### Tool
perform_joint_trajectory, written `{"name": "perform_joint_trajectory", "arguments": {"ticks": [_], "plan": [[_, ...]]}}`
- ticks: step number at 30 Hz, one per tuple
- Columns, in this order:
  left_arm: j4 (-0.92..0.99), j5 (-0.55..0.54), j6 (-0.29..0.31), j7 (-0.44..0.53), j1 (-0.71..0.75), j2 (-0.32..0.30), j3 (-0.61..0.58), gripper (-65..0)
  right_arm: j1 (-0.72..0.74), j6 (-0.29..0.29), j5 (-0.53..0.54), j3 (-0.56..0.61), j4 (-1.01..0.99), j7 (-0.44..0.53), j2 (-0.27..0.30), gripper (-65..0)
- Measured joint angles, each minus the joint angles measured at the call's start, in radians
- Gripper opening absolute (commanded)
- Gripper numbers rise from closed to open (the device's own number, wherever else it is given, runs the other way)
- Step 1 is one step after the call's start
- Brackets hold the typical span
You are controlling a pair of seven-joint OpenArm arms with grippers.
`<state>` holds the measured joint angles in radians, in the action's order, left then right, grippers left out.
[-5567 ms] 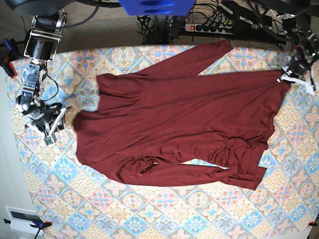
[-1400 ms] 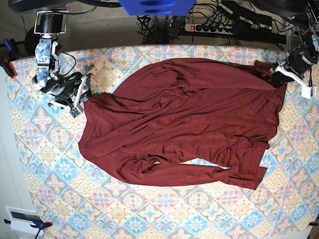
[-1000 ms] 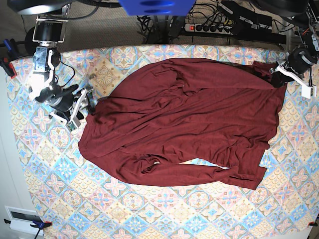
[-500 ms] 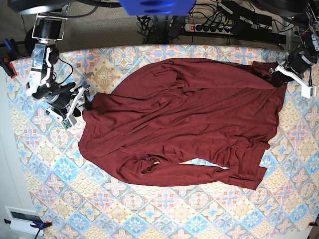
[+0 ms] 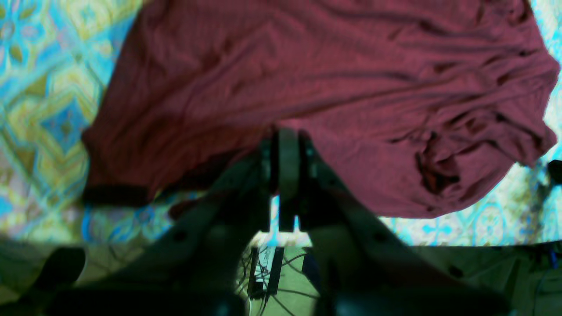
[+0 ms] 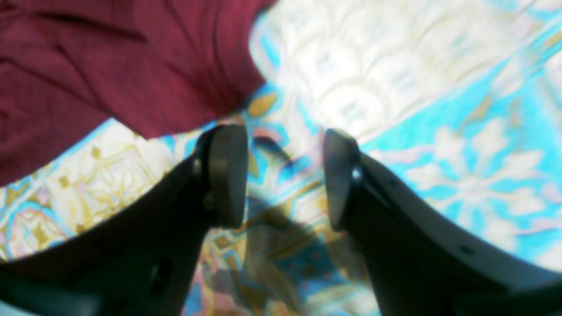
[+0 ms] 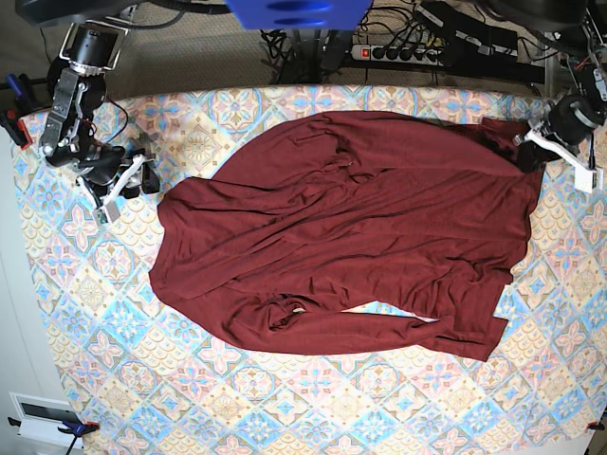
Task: Layout the t-shirt on the table in an organized manner, then fold the t-shirt properly
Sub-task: 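Move the right gripper to the shirt's collar corner and grasp it, then pull the shoulder corners apart with both grippers to stretch the shirt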
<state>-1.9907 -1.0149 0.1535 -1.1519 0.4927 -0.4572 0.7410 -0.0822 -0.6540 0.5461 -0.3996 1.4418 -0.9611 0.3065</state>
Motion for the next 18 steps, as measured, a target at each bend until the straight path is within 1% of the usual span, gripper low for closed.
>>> {"name": "perform_joint_trajectory", "arguments": {"ticks": [2,8,15,18], "plan": [[0.005,0.001,0.000,-0.001,-0.006,0.002,-0.003,-65.0,0.003,0.000,0.021,-0.010,-0.017,0.010,-0.014,-37.9],[0.007,0.000,0.000,-0.001,-0.007,0.001,-0.003,-65.0,0.011,0.000,0.031,-0.013,-0.042,0.036,-0.038,-37.9],[0.007,0.008,-0.001,-0.001,-0.008,0.000,-0.003,-65.0,0.016,-0.001,0.037,-0.008,-0.042,0.035,-0.058,-37.9],[0.007,0.008,0.000,-0.001,-0.008,0.000,-0.003,-65.0,0.050,0.000,0.025,-0.008,-0.045,0.010,-0.075,-37.9]]}}
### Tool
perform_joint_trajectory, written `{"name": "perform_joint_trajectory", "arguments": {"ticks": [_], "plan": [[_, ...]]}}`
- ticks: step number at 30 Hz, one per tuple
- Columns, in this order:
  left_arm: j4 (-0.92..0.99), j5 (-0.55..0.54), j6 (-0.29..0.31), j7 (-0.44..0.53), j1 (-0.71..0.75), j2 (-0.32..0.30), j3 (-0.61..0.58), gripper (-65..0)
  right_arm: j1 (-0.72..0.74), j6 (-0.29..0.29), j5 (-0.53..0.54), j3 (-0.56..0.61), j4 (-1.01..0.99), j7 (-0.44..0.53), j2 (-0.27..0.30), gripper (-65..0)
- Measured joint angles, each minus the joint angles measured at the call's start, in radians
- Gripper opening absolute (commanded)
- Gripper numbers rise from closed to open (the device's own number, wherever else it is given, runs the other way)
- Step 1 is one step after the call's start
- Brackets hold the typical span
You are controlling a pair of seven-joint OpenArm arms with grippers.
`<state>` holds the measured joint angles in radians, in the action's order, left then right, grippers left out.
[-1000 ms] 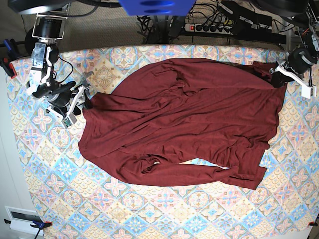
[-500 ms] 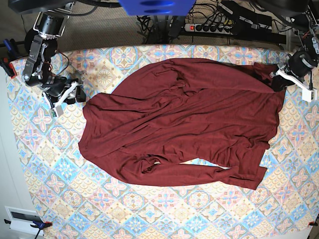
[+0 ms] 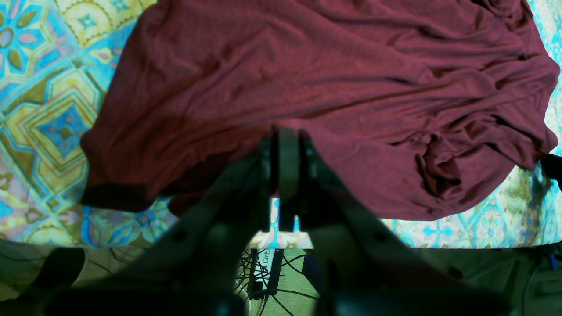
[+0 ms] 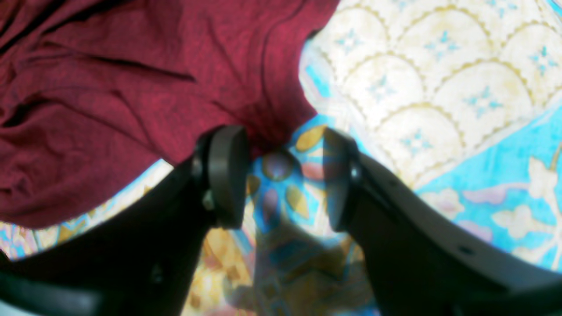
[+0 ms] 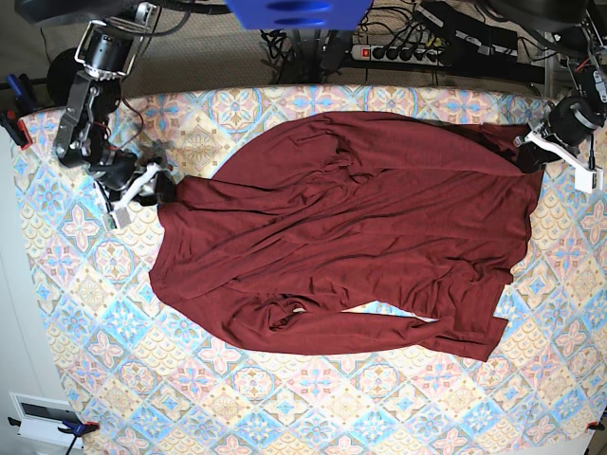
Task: Layout the t-shirt on the table in an organized manner, then fold the t-shirt properly
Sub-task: 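Pull the shoulder corners apart with both grippers to stretch the shirt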
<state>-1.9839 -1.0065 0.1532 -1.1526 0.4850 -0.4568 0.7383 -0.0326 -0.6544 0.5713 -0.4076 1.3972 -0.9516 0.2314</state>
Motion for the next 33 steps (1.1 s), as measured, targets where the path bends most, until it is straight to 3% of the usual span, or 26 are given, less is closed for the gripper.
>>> {"name": "perform_joint_trajectory", "arguments": {"ticks": [8,16,22,27,31,33], "plan": [[0.000,0.000,0.000,0.000,0.000,0.001,0.000,-65.0,0.030,-0.005,0.018,0.039,-0.074,0.039,0.002,-39.9],[0.000,0.000,0.000,0.000,0.000,0.000,0.000,-65.0,0.032,0.000,0.021,0.039,-0.100,0.053,-0.001,-65.0],[0.000,-0.001,0.000,-0.002,0.003,-0.001,0.000,-65.0,0.028,-0.005,0.021,-0.043,-0.098,0.030,-0.012,-65.0],[0.000,-0.003,0.004,-0.127,0.000,-0.005,0.000,-65.0,0.027,-0.005,0.004,-0.090,-0.102,0.017,0.023,-65.0],[0.000,-0.007,0.097,-0.150,0.003,-0.015,-0.002,-65.0,0.027,-0.004,-0.055,-0.115,-0.099,0.024,0.049,-65.0],[-0.002,-0.009,0.116,-0.149,0.024,-0.051,-0.005,-65.0,0.028,-0.005,-0.078,-0.129,-0.100,0.027,0.049,-65.0]]}}
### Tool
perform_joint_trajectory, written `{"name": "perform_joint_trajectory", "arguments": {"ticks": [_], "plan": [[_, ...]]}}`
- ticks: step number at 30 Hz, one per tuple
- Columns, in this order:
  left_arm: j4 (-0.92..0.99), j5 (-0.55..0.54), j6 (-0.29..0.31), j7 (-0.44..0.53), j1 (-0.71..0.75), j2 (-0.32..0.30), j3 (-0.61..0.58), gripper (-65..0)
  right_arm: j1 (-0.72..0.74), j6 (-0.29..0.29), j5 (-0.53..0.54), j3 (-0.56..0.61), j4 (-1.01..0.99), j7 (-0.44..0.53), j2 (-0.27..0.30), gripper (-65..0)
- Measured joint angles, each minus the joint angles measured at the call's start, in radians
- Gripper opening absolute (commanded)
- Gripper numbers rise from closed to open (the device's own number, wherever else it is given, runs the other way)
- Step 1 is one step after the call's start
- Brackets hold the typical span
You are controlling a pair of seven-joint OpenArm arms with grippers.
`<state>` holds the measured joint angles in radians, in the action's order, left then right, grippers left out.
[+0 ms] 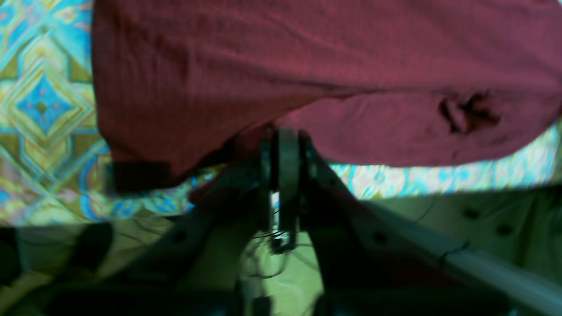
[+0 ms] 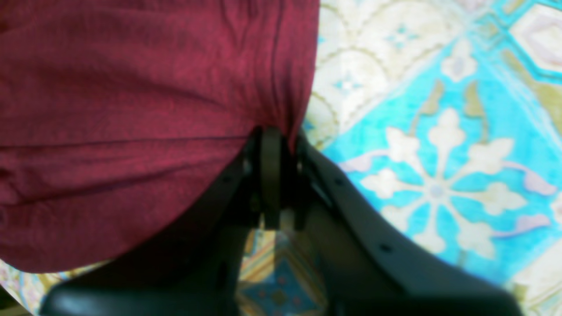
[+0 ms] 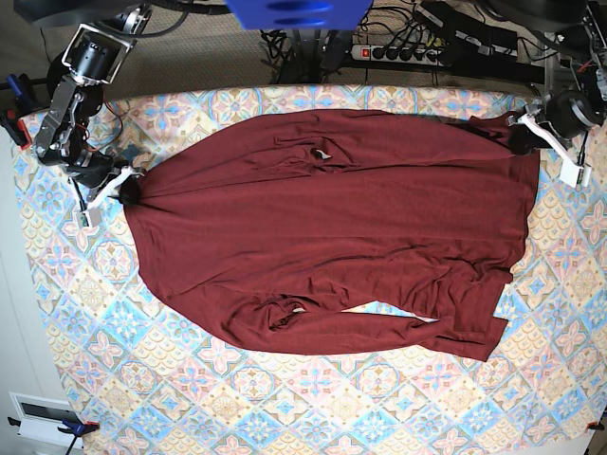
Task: Layout the t-shirt on the table in an organized manner, then fold the t-shirt properly
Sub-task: 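Pull the shoulder corners apart with both grippers to stretch the shirt, then hold the shoulder corners with both grippers and adjust the left gripper's grip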
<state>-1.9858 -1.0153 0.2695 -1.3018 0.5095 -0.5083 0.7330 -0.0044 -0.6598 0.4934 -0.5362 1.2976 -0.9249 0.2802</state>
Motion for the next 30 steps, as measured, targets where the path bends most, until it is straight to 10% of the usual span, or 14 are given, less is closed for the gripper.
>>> {"name": "perform_joint_trajectory", "arguments": {"ticks": [10,16,30], "plan": [[-0.003,-0.104,0.098,0.003,0.080,-0.105,0.007,-65.0,0.041,0.005,-0.098,-0.024,-0.001,-0.003,0.016,-65.0],[-0.003,-0.161,0.098,0.005,0.060,-0.051,0.149,-65.0,0.035,0.005,-0.098,-0.024,-0.001,-0.003,0.017,-65.0],[0.005,0.210,0.100,0.025,-0.132,0.068,-0.011,-65.0,0.035,0.005,-0.097,-0.023,-0.001,-0.002,0.017,-65.0]]}}
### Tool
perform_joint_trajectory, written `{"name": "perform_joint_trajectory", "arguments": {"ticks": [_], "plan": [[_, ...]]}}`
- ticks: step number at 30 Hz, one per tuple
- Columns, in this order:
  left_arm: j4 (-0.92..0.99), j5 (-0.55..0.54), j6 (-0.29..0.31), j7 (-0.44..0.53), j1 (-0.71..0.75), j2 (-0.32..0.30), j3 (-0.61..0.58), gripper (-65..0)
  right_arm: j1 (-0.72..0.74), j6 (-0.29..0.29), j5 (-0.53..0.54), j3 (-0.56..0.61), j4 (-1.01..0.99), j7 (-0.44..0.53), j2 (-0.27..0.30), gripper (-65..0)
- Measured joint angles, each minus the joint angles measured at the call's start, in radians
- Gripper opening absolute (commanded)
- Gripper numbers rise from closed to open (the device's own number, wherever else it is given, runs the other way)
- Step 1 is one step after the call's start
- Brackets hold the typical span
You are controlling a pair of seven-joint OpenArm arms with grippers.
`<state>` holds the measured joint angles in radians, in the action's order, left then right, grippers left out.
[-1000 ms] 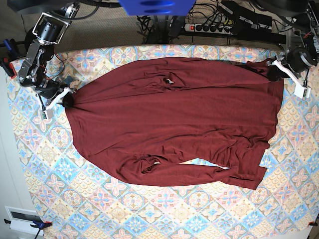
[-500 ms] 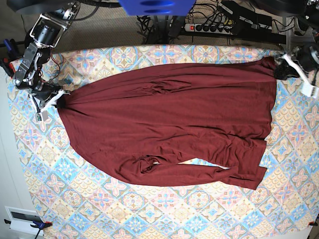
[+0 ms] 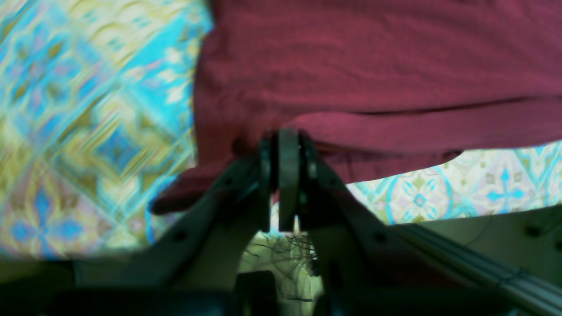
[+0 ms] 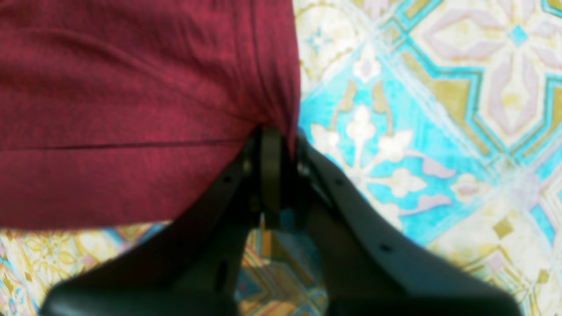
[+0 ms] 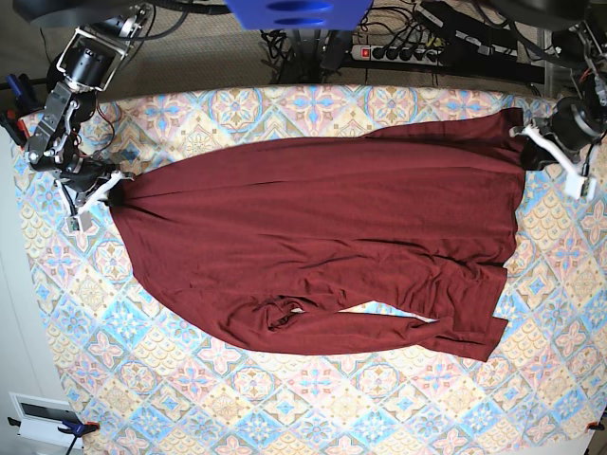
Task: Layout the t-shirt on the table in an organized manner, then fold the t-shirt properly
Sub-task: 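Hold the shoulder corners with both grippers and adjust the left gripper's grip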
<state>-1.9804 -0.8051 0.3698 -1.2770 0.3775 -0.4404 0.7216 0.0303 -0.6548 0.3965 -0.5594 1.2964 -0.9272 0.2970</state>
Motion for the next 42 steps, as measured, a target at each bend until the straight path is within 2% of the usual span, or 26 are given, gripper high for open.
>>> {"name": "perform_joint_trajectory", "arguments": {"ticks": [7,11,15,20,22,27,29,33,37,42], "plan": [[0.121,0.176,-0.002,0.123,-0.009,-0.008,-0.198,-65.0,0.000,0.000,0.000,0.000,0.000,-0.001,0.000,-65.0],[0.145,0.216,-0.002,0.134,-0.009,-0.009,-0.265,-65.0,0.000,0.000,-0.001,0.000,0.000,-0.001,0.000,-65.0],[0.145,0.270,0.000,0.136,-0.003,-0.009,-0.278,-64.4,0.000,0.000,-0.001,0.000,0.000,-0.001,0.000,-65.0],[0.156,0.319,0.001,0.136,0.044,-0.065,-0.283,-56.8,0.001,0.000,0.000,0.000,0.000,-0.001,0.000,-65.0],[0.194,0.346,-0.004,0.141,0.040,-0.067,-0.276,-51.8,-0.002,0.000,0.000,0.000,0.000,0.000,0.000,-65.0],[0.254,0.336,-0.001,0.143,0.041,-0.085,-0.284,-41.1,0.000,0.000,-0.001,0.000,0.000,-0.001,0.000,-65.0],[0.258,0.335,-0.002,0.144,0.041,-0.085,-0.282,-39.0,0.000,0.000,-0.001,0.000,0.000,-0.001,0.000,-65.0],[0.258,0.331,0.002,0.144,0.041,-0.085,-0.280,-38.0,0.000,0.000,-0.001,0.000,0.000,-0.001,0.000,-65.0],[0.258,0.272,0.009,0.144,0.060,-0.036,-0.174,-37.7,0.000,0.000,-0.002,0.000,0.000,-0.002,0.000,-65.0],[0.338,0.222,0.002,0.144,0.074,-0.047,-0.135,-37.6,0.000,0.000,-0.001,0.000,0.000,-0.001,0.000,-65.0]]}}
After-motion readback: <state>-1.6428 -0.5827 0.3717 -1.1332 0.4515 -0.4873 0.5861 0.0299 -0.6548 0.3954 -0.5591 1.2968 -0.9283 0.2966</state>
